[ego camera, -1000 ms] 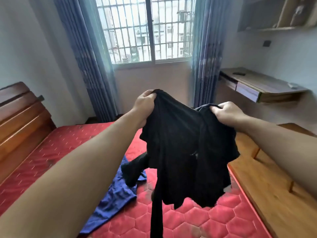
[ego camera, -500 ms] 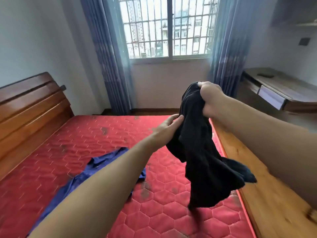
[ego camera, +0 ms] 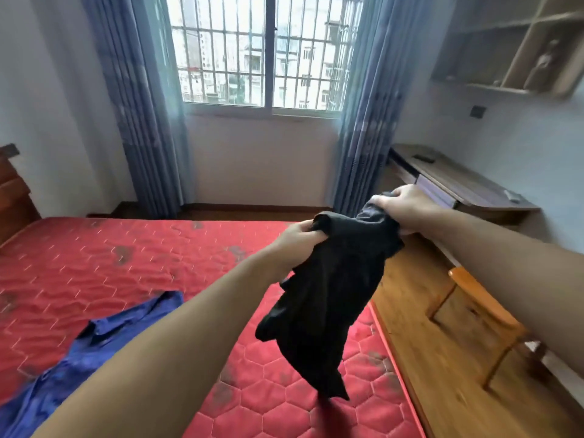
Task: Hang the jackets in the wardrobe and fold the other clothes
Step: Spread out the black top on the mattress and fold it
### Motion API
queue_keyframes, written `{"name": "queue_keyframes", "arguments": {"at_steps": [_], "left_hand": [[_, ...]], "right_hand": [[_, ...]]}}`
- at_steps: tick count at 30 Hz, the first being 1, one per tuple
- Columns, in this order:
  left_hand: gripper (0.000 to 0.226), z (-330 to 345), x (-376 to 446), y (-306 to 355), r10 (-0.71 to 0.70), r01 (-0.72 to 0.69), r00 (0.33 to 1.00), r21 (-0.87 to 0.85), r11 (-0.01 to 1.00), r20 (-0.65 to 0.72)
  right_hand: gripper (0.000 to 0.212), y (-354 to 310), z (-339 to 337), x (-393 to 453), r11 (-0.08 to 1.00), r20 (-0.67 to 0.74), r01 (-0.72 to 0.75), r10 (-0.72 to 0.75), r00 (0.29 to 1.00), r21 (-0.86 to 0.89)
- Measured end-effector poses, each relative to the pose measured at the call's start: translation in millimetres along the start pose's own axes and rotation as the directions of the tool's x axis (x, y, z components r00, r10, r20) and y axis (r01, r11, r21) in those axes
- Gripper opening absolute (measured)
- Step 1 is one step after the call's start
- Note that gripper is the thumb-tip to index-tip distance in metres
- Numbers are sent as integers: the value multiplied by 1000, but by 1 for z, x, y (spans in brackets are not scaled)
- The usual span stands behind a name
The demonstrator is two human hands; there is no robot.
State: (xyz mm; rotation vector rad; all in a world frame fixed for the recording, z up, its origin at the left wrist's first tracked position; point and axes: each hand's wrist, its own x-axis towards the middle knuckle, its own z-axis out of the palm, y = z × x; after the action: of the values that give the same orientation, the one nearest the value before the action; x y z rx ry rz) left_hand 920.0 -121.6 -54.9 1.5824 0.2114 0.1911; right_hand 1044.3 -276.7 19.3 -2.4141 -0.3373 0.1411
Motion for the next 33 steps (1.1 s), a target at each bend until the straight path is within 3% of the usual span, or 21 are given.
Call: {"name": "queue_keyframes", "arguments": {"at_steps": [2, 4, 6, 8, 11, 14, 19, 22, 24, 26, 28, 30, 33], "left_hand": [[18, 4, 10, 1, -64, 64, 998, -211, 975, 9], [19, 9, 17, -1, -160, 172, 985, -307, 936, 65], [28, 11, 21, -4, -235, 279, 958, -350, 894, 164], [35, 9, 21, -8, -270, 330, 941, -374, 867, 205], [34, 7, 17, -11, -303, 361, 929, -339, 869, 212], [28, 8, 15, -8, -267, 289, 954, -175, 941, 138], [28, 11, 9, -3, -266, 252, 960, 148, 956, 89], [35, 18, 12, -1, -226, 215, 972, 148, 965, 64], [30, 22, 14, 2, -209, 201, 977, 133, 971, 52], [18, 24, 14, 4, -227, 220, 973, 148, 964, 30], [19, 25, 12, 5, -268, 266, 963, 206, 942, -18], [18, 24, 10, 2, -298, 303, 952, 302, 904, -64], [11, 21, 11, -8, -319, 354, 935, 447, 822, -154]], "right_hand": [[37, 7, 12, 1, 981, 78, 116, -105, 991, -153], [42, 4, 22, -4, 985, 284, 175, -167, 944, -3], [44, -1, 32, -8, 983, 506, 122, -177, 844, 140], [37, 4, 41, -3, 980, 568, 159, -200, 799, 121], [18, 17, 50, 13, 970, 524, 77, -190, 831, 230], [12, 25, 47, 26, 938, 567, 10, -218, 795, 346], [17, 28, 36, 33, 955, 518, 135, -259, 815, 264], [38, 30, 32, 34, 963, 641, 61, -221, 735, 262], [41, 35, 35, 35, 982, 644, 174, -178, 744, 70], [33, 42, 39, 35, 906, 590, 376, -199, 783, -195], [28, 49, 35, 38, 788, 469, 485, -288, 835, -380], [25, 54, 21, 46, 808, 324, 465, -359, 875, -362], [25, 54, 0, 53, 903, 195, 384, -349, 917, -190]]}}
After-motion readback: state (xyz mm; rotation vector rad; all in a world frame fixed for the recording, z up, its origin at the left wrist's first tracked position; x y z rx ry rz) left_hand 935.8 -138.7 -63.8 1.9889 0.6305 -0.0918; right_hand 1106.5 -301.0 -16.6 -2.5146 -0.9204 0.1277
